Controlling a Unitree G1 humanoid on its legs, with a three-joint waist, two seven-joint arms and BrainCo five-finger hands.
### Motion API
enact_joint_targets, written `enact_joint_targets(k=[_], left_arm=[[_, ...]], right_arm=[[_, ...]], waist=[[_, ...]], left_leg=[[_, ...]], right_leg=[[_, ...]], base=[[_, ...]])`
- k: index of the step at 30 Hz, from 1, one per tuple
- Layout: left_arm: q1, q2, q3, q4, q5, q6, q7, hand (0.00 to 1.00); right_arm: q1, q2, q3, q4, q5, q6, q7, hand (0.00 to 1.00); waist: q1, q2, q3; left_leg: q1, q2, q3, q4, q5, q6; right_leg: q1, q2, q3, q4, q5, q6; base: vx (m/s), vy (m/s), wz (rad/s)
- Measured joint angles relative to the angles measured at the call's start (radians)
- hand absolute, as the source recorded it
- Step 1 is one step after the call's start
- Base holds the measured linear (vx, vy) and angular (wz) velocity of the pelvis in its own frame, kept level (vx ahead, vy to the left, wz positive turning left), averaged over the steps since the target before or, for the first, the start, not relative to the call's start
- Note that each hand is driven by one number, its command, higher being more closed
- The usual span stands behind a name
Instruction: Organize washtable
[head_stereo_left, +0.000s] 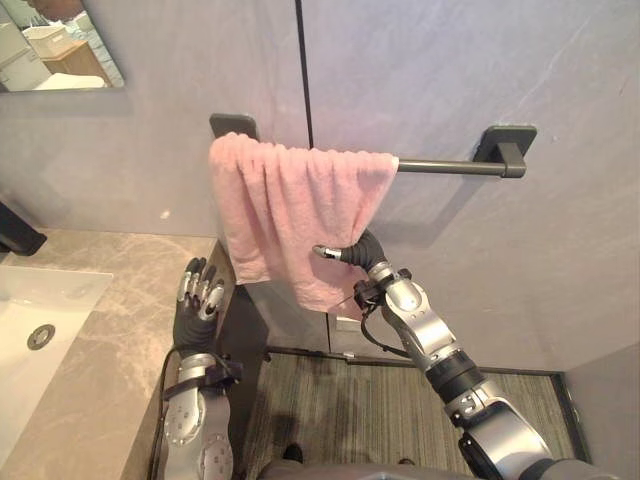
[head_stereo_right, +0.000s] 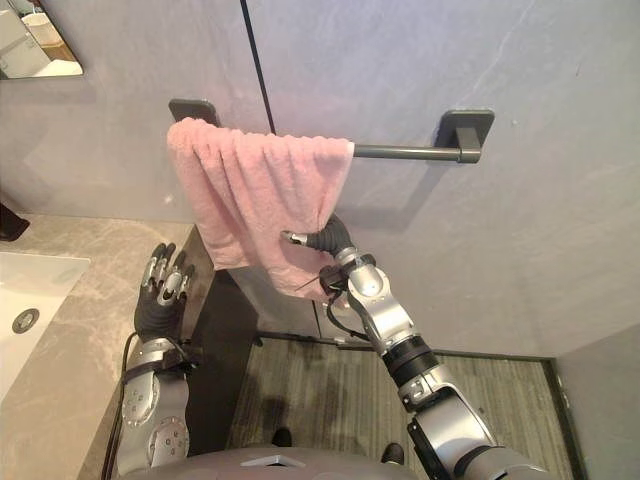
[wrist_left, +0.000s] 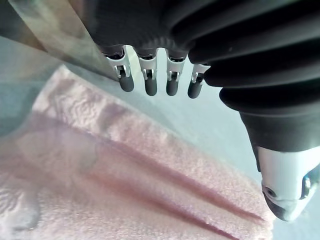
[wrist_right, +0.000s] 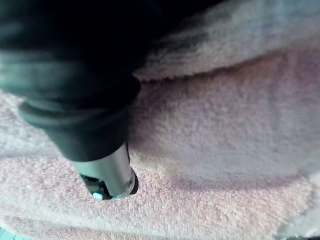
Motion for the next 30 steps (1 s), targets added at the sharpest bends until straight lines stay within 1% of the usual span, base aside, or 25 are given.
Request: enact_joint_targets(k=[6,9,11,15,18,19,22,24,26,29,30], left_arm=[[-0.027,0.001,0.025,-0.004,0.011,-0.001,0.02,0.0],[-0.039,0.004,0.03,-0.004,0.053,-0.001,0.04,0.0],[-0.062,0.012,0.041,-0.004,0.098,-0.001,0.06,0.0],[-0.107,0.025,0.082,-0.004,0.157,0.0,0.097,0.0],[-0.136,0.028,0.099,-0.003,0.207,0.008,0.12,0.0],[-0.145,0.031,0.102,-0.003,0.208,0.011,0.129,0.0],[-0.16,0.035,0.108,0.003,0.243,0.034,0.136,0.0],[-0.204,0.036,0.108,0.043,0.274,0.048,0.147,0.0],[-0.218,0.036,0.107,0.051,0.277,0.049,0.155,0.0],[-0.229,0.038,0.097,0.063,0.284,0.049,0.176,0.0],[-0.229,0.038,0.097,0.069,0.284,0.047,0.178,0.0]], right_arm=[[0.0,0.0,-0.017,-0.011,-0.001,0.0,0.0,1.0],[0.003,0.0,-0.022,-0.02,-0.001,0.0,0.001,1.0],[0.032,-0.001,-0.044,-0.078,-0.002,0.004,0.001,1.0],[0.085,-0.004,-0.071,-0.135,-0.002,0.005,0.003,1.0],[0.127,-0.005,-0.104,-0.175,-0.002,0.006,0.004,1.0],[0.142,-0.006,-0.109,-0.195,-0.002,0.007,0.004,1.0],[0.168,-0.008,-0.114,-0.237,-0.002,0.02,0.008,1.0],[0.193,-0.01,-0.136,-0.258,-0.002,0.023,0.013,1.0],[0.197,-0.01,-0.136,-0.26,-0.001,0.023,0.014,1.0],[0.228,-0.009,-0.127,-0.315,0.0,0.026,0.029,1.0],[0.231,-0.01,-0.127,-0.323,0.0,0.026,0.032,1.0]], waist=[[0.0,-0.011,0.015],[-0.008,-0.015,0.018],[-0.009,-0.015,0.018],[-0.013,-0.016,0.021],[-0.025,-0.018,0.023],[-0.03,-0.02,0.028],[-0.039,-0.02,0.029],[-0.044,-0.02,0.03],[-0.046,-0.02,0.031],[-0.061,-0.019,0.033],[-0.06,-0.019,0.033]], left_leg=[[0.006,0.0,0.011,-0.003,0.0,0.0],[0.011,0.0,0.019,-0.006,0.0,0.0],[0.012,0.0,0.029,-0.006,0.0,0.0],[0.031,0.001,0.069,-0.006,-0.005,0.001],[0.036,0.001,0.094,0.005,-0.021,0.003],[0.036,0.001,0.107,0.009,-0.026,0.004],[0.047,0.001,0.134,0.01,-0.031,0.005],[0.053,0.001,0.146,0.011,-0.034,0.005],[0.062,0.002,0.157,0.011,-0.037,0.004],[0.063,0.002,0.169,0.022,-0.05,0.004],[0.063,0.002,0.172,0.026,-0.053,0.004]], right_leg=[[-0.002,0.0,0.01,-0.001,0.0,0.0],[-0.004,0.0,0.018,-0.001,0.0,0.0],[-0.018,0.001,0.027,0.001,0.001,0.001],[-0.022,0.003,0.065,0.001,0.005,0.0],[-0.024,0.004,0.09,0.001,0.009,0.002],[-0.026,0.004,0.102,0.001,0.011,0.002],[-0.036,0.007,0.131,-0.002,0.017,0.003],[-0.037,0.009,0.142,-0.002,0.018,0.002],[-0.036,0.011,0.154,-0.002,0.019,0.002],[-0.037,0.012,0.164,-0.002,0.02,0.003],[-0.037,0.012,0.168,-0.003,0.021,0.003]], base=[[0.0,0.001,-0.04],[0.01,0.004,-0.07],[0.0,0.001,-0.12],[0.01,0.007,-0.28],[0.0,0.016,-0.25],[0.0,0.018,-0.26],[0.01,0.011,-0.31],[0.02,0.0,-0.17],[0.02,-0.001,-0.17],[0.01,0.005,-0.12],[0.0,0.013,-0.17]])
